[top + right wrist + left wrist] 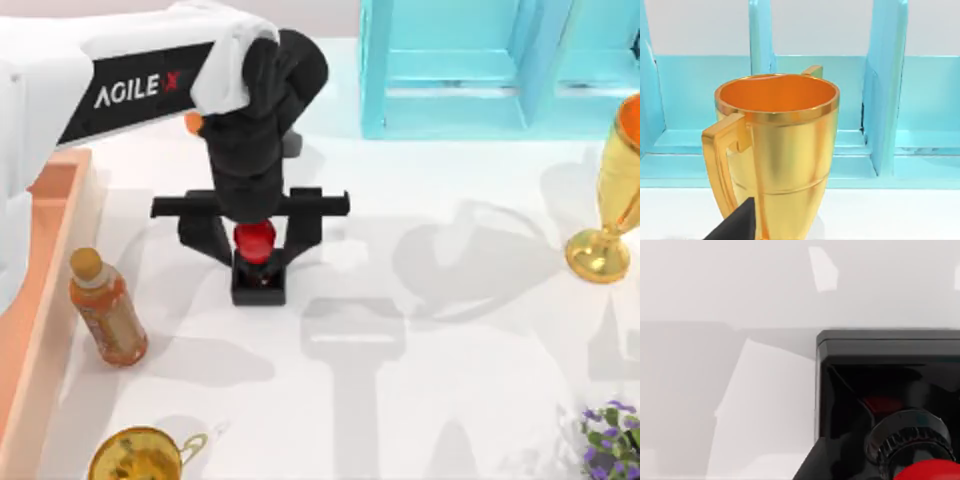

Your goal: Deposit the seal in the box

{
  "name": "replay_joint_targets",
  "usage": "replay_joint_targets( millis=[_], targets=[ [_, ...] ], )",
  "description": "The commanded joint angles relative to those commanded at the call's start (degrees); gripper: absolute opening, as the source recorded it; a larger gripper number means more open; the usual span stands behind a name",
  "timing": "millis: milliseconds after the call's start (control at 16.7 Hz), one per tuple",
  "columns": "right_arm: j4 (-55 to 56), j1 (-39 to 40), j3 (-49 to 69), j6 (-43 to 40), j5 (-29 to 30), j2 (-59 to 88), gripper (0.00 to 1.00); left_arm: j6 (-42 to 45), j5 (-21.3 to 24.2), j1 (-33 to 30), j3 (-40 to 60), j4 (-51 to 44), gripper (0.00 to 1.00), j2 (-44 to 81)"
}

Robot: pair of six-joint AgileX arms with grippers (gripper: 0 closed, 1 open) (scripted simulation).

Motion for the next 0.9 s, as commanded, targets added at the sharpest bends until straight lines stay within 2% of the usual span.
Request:
replay_joint_targets(
  millis=[300, 900],
  targets=[
    [0.0, 0.0, 0.0, 0.0, 0.0, 0.0, 1.0, 0.0, 0.0, 0.0, 0.0, 0.0, 0.02, 0.0],
    [0.0, 0.0, 0.0, 0.0, 0.0, 0.0, 1.0, 0.1, 0.0, 0.0, 0.2, -0.2, 0.0, -0.1]
  ],
)
